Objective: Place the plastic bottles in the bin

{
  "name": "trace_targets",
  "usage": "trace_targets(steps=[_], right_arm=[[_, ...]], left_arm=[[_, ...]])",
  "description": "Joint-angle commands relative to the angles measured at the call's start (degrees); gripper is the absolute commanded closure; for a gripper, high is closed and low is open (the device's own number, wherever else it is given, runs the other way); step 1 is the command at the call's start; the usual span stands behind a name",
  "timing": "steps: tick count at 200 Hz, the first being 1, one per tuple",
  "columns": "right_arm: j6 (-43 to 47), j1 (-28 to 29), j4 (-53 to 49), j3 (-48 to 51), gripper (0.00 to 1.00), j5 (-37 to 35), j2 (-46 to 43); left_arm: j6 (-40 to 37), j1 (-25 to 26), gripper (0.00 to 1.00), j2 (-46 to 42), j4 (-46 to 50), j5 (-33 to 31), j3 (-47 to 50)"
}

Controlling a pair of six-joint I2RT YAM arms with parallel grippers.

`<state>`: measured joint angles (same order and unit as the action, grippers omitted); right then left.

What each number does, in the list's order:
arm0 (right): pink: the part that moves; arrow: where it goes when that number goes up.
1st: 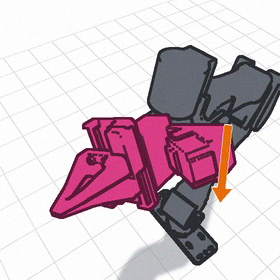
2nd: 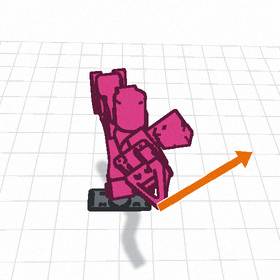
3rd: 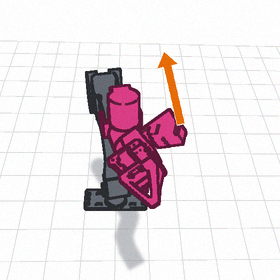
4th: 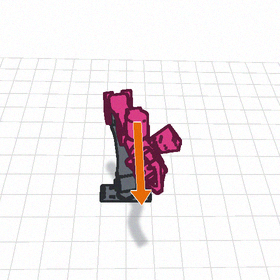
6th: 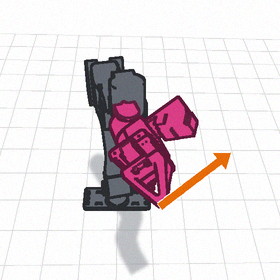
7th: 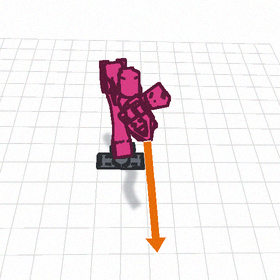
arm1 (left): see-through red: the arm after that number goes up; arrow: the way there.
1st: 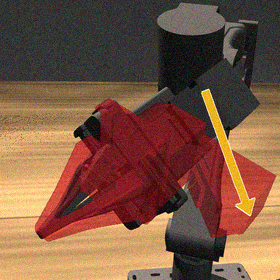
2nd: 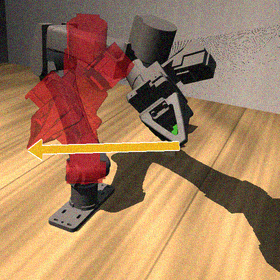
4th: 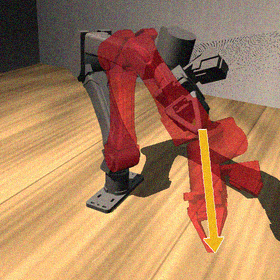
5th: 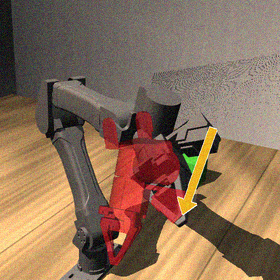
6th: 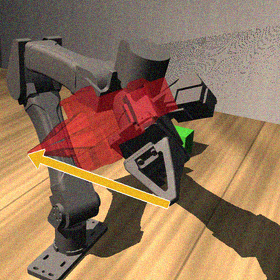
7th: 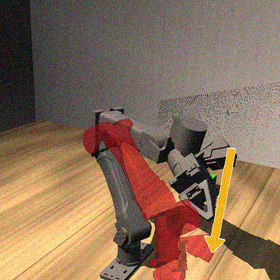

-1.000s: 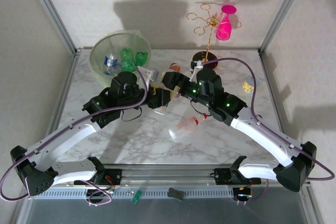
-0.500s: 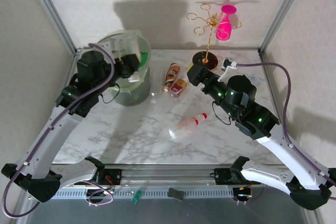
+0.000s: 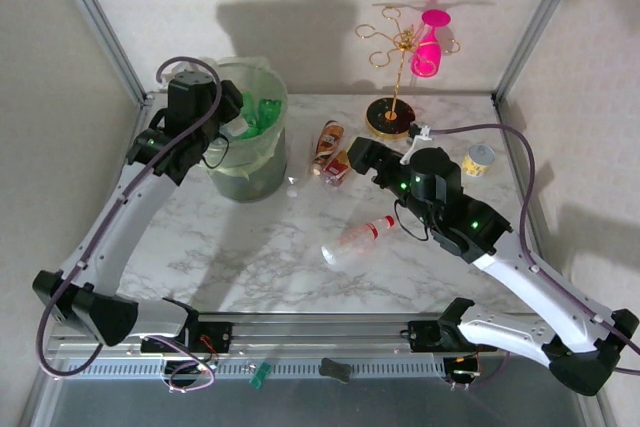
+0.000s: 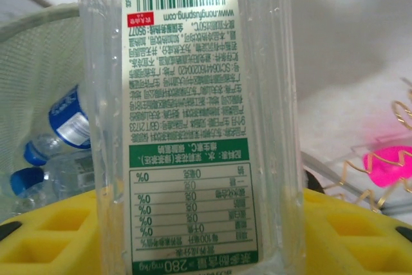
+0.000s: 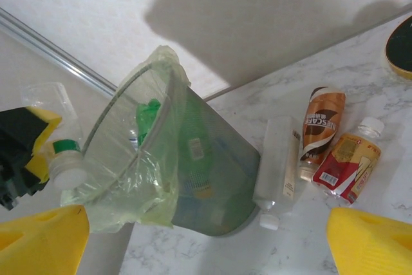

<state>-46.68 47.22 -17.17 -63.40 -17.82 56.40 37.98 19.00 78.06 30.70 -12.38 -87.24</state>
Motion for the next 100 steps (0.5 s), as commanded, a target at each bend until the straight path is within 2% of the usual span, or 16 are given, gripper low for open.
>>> trace_targets(steps=[1,66,100], right_arm=[[-0.1,-0.3,1.3,0.6,0.05,0.5,0.3],[0.4,-1.3,0.6,0.8,0.05,0.6,0.2],[0.0,-1.8,0.6,1.1,0.06,0.8,0.5]], left_arm=[[4.2,-1.8,0.74,1.1,0.6,-2.7,-2.0],[8.3,-3.7,0.73,2.2,1.6,-2.9,1.9],[9.0,-3.9,0.67,4.0,2.0,-3.0,2.6]])
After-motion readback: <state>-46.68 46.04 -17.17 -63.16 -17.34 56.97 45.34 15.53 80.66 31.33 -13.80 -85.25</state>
